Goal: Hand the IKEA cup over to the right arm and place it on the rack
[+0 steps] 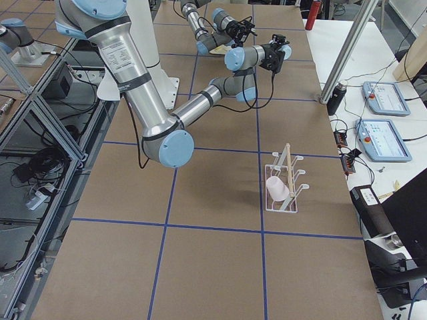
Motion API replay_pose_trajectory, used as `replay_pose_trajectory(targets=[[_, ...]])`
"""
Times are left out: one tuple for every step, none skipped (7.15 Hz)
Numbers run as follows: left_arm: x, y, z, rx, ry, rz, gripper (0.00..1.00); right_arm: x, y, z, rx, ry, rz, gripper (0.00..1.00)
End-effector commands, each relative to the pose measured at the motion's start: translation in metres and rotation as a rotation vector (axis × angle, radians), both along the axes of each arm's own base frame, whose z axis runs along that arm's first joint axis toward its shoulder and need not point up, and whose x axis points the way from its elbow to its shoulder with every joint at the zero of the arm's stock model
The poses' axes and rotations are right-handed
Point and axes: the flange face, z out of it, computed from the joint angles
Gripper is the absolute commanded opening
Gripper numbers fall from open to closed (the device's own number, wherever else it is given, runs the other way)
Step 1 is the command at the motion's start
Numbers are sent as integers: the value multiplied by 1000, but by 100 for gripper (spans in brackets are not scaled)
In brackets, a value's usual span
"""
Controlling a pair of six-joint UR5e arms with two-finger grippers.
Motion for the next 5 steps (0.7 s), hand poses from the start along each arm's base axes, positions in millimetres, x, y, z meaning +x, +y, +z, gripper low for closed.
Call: replay_pose_trajectory(targets=[[1,-12,-2,47,-149,-24,100,46,1,23,-21,399,77,0],[0,-19,-5,59,-220,-61,99,77,21,48,-24,562,118,0],[1,-20,-8,79,-289,-87,99,109,42,95,-65,762,185,0],[1,-21,-7,81,-297,-90,99,125,49,129,-68,931,253,0],[2,-21,-5,78,-303,-91,99,132,54,153,-93,1020,295,0]])
